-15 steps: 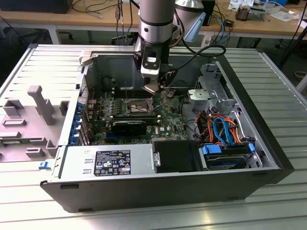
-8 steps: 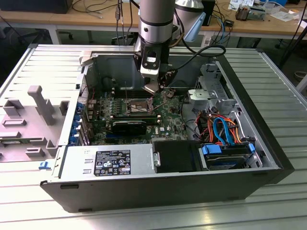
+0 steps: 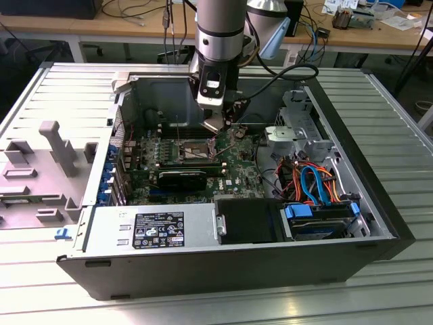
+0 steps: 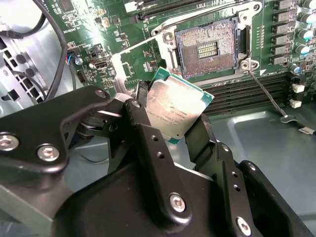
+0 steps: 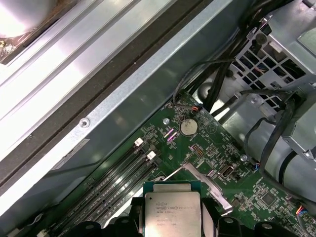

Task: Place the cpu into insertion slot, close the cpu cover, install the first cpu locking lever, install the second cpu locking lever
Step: 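Place the cpu into insertion slot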

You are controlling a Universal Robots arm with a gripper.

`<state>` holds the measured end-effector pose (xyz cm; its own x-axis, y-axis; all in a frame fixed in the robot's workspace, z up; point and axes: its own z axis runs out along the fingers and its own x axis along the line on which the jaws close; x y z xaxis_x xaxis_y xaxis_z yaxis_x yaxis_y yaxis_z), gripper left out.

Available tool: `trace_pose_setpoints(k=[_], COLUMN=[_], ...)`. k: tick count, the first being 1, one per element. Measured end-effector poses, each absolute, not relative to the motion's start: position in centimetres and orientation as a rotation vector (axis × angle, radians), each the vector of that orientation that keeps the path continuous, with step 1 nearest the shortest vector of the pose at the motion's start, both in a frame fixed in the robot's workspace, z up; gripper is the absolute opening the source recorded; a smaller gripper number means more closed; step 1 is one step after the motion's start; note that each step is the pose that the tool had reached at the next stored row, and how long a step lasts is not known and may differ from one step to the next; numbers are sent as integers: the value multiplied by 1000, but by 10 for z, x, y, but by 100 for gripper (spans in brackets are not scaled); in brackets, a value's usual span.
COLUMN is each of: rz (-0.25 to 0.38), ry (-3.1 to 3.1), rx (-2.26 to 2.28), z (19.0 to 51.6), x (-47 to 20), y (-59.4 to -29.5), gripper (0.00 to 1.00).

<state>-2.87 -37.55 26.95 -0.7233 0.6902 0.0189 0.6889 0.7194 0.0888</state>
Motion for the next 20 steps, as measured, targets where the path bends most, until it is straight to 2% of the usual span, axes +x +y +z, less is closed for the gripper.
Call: trace_pose_setpoints(k=[20], rz=[139], ry=[2876], rx=[1213], z=[269], x=[-29], y=[-376], gripper=[55])
